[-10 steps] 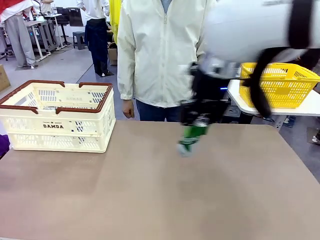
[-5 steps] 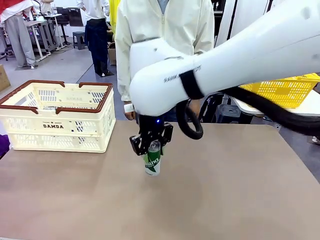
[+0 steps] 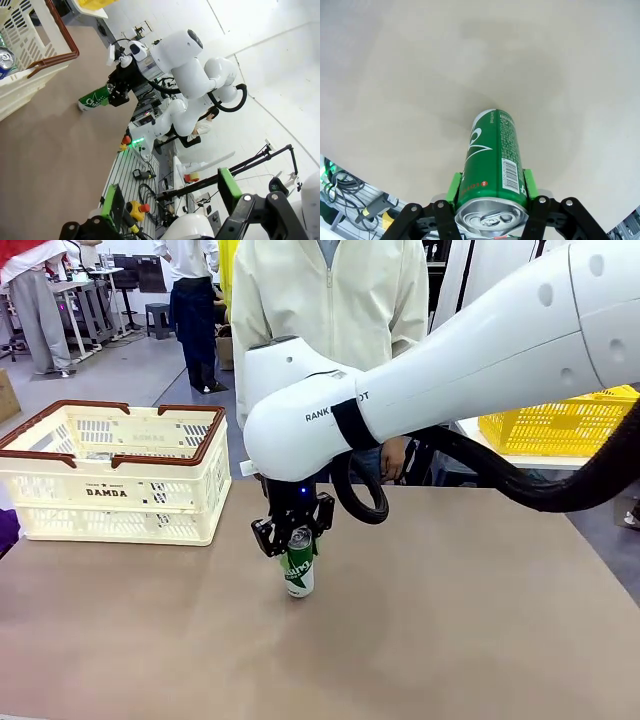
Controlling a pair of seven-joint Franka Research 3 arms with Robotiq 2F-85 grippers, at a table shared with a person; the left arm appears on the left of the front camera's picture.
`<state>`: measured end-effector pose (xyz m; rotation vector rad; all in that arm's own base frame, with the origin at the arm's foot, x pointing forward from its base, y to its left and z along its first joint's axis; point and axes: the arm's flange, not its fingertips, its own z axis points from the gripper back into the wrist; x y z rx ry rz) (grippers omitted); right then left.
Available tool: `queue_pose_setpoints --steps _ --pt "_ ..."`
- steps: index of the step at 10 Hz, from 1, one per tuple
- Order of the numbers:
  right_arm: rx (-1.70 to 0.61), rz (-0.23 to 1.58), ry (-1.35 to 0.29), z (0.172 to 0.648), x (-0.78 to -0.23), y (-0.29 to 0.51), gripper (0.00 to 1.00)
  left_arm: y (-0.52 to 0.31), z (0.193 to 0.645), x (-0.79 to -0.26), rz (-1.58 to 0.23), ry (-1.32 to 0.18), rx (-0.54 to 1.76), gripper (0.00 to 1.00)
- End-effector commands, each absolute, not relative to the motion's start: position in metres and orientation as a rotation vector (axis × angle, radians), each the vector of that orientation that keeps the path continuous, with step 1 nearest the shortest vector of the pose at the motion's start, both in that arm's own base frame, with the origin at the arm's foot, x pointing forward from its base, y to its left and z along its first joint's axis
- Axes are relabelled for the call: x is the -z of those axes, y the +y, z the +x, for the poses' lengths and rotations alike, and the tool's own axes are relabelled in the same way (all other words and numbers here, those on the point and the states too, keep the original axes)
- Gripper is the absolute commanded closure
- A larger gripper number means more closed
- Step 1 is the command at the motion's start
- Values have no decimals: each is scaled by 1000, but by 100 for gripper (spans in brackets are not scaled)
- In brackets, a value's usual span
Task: Place the drinks into the Shopping basket.
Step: Pick up one drink and place it into the Shopping basket.
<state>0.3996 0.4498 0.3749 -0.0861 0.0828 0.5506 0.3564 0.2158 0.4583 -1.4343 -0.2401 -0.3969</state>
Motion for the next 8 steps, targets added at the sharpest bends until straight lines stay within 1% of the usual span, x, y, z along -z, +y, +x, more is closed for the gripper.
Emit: queue_pose_setpoints --steps 1,2,5,6,7,8 --pt "-541 -78 108 402 -382 449 14 214 356 -461 -1445 -248 383 0" --pt "-539 -66 109 401 -384 445 0 214 356 -461 -1445 -248 383 0" --pt "-549 -33 102 396 -398 435 0 214 356 -461 -1445 -248 383 0" --pt "-558 -10 86 389 -415 425 0 214 356 -461 -1445 -248 383 0" --pt "-552 8 76 380 -441 407 0 214 356 -461 -1445 -248 383 0" --pt "-533 39 102 368 -475 377 0 214 356 -461 -1445 -248 383 0"
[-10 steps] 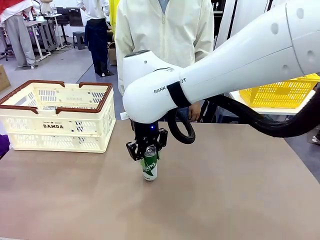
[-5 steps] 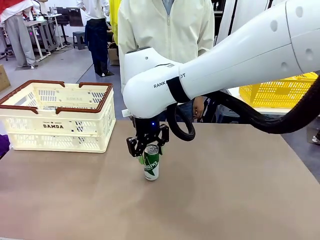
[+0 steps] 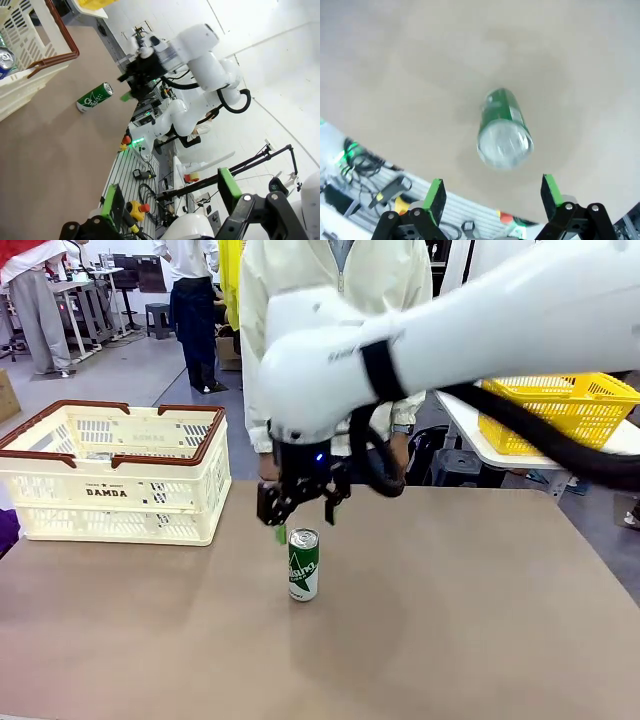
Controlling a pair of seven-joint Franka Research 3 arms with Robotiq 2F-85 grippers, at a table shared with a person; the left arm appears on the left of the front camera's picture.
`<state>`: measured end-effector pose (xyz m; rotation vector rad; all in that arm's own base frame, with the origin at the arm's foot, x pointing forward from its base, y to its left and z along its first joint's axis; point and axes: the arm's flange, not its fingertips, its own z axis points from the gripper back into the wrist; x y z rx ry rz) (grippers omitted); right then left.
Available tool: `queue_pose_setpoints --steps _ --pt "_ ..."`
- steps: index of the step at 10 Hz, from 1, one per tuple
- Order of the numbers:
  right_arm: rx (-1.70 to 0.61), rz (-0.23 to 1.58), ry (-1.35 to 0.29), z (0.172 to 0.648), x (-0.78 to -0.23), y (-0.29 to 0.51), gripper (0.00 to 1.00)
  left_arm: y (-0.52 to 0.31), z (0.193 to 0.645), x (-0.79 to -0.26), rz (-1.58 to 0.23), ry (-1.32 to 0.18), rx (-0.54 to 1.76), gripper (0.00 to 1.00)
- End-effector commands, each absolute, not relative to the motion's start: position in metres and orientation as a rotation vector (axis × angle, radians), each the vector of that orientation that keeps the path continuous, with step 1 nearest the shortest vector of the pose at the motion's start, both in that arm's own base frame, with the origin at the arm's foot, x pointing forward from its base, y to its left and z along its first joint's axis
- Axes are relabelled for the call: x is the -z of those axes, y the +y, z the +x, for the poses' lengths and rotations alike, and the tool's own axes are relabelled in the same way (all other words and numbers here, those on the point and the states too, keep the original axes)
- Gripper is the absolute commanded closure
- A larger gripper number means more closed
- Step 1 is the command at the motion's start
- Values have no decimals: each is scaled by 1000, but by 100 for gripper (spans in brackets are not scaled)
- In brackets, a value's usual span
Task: Place the drinks into the Shopping basket.
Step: Pick up one drink and place it into the Shopping basket.
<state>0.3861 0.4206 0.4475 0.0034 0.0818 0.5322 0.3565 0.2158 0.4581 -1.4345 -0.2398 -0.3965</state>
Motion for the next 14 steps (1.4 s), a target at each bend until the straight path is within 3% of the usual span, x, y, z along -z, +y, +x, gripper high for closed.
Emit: queue_pose_setpoints --steps 1,3,5,7,9,11,12,14 --pt "-494 106 142 357 -512 325 0 214 356 -461 -1445 -248 383 0" --pt "-432 361 228 350 -549 201 0 214 356 -461 -1445 -248 383 0" --pt "-251 774 234 345 -539 43 0 214 356 -461 -1445 -248 383 0" --pt "-56 1234 101 323 -499 -89 0 214 356 -461 -1445 -248 383 0" --pt "108 1544 -91 289 -443 -173 0 214 356 -461 -1445 -248 383 0" --pt "210 1603 -210 277 -401 -191 0 214 356 -461 -1445 -248 383 0" --pt "59 1292 61 253 -433 -191 0 214 356 -461 -1445 -248 383 0" --pt "59 1292 61 253 -433 -191 0 214 356 -461 -1445 -248 383 0"
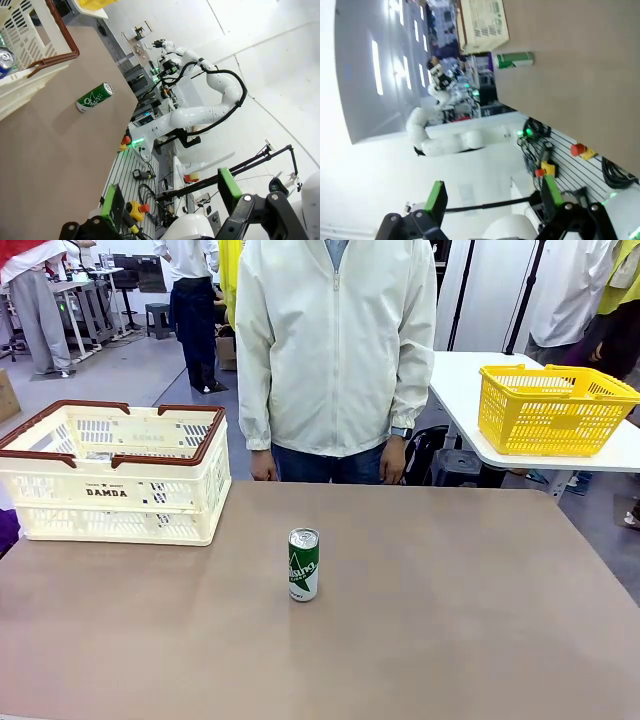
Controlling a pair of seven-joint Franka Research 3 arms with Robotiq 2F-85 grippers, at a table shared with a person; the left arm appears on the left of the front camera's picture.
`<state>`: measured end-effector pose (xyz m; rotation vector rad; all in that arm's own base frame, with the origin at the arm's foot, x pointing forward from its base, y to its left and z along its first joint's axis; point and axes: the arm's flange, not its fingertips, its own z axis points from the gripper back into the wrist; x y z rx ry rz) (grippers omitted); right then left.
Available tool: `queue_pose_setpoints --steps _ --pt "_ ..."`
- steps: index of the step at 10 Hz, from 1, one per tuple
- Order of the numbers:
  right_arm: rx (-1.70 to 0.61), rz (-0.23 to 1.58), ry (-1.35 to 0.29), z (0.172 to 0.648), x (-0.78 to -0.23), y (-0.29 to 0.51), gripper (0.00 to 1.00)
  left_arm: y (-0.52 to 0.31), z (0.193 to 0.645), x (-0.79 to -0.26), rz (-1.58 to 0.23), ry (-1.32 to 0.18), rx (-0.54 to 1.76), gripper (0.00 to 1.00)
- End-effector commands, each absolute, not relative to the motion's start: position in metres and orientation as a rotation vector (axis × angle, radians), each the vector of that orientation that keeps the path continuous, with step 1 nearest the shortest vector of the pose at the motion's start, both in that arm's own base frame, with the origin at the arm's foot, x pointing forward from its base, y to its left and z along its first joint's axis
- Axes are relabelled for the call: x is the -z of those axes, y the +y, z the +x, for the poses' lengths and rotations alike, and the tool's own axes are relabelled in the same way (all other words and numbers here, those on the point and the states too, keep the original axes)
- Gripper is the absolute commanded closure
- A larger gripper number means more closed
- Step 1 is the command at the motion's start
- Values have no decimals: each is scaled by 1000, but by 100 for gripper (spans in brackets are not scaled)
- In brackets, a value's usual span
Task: Place the drinks into the Shopping basket.
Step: Pick up one drink and place it into the Shopping basket.
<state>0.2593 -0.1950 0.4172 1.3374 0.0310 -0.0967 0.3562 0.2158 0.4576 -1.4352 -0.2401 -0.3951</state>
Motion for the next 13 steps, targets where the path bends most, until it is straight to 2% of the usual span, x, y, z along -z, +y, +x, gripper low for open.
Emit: queue_pose_setpoints --steps 1,3,4,6,9,10,13 --pt "59 1292 61 253 -433 -191 0 214 356 -461 -1445 -248 383 0" --pt "59 1292 61 253 -433 -191 0 216 356 -458 -1435 -240 395 0" --pt "59 1292 61 253 -433 -191 0 201 356 -500 -1402 -163 368 0" --pt "59 1292 61 253 -433 -191 0 88 368 -559 -1139 -1 342 0" --pt "59 1292 61 253 -433 -191 0 -102 386 -598 -791 199 354 0" --pt "59 1292 61 253 -433 -191 0 -158 384 -594 -692 220 319 0" --pt "59 1292 61 253 -433 -191 0 -289 375 -538 -393 71 220 0"
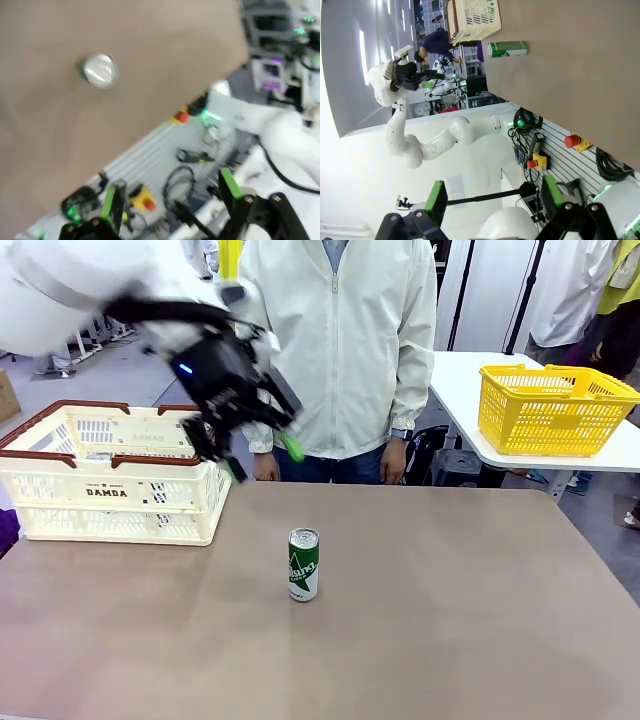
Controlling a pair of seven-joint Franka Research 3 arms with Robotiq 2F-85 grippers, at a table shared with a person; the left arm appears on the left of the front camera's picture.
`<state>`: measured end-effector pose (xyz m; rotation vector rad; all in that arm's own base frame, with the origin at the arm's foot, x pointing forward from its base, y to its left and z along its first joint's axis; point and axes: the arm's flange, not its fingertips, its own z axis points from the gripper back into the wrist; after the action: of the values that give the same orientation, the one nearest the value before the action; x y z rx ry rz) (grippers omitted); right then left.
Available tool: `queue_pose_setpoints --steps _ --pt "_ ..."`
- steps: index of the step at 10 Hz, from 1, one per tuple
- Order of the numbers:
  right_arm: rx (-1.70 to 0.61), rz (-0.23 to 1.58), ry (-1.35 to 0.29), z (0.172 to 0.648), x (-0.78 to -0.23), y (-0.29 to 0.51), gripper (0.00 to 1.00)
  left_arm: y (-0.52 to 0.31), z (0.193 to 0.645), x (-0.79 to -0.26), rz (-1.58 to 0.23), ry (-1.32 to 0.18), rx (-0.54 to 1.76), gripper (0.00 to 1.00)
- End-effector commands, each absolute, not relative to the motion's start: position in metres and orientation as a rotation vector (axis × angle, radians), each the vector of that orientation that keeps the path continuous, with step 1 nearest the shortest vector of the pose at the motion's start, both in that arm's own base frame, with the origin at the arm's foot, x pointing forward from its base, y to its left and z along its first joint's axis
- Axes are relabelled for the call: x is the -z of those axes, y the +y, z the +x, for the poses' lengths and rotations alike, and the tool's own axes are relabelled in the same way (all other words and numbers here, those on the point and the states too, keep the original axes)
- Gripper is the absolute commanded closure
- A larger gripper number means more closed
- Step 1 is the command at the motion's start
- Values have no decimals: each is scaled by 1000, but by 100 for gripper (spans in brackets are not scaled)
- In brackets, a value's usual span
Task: Place the drinks into the Shopping basket.
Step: Pick up one drink and place it into the Shopping basket.
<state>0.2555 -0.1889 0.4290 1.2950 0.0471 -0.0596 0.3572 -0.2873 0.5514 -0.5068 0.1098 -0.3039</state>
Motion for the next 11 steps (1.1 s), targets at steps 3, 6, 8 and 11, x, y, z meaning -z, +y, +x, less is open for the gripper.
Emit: queue_pose_setpoints --steps 3,6,8,11 --pt "59 1292 61 253 -433 -191 0 -320 382 -506 -181 -180 101 0" --pt "59 1292 61 253 -433 -191 0 -321 384 -503 -206 -165 172 0" --pt "59 1292 61 253 -433 -191 0 -321 384 -503 -206 -165 172 0" --pt "59 1292 61 253 -433 -191 0 -332 382 -485 -155 -123 108 0"
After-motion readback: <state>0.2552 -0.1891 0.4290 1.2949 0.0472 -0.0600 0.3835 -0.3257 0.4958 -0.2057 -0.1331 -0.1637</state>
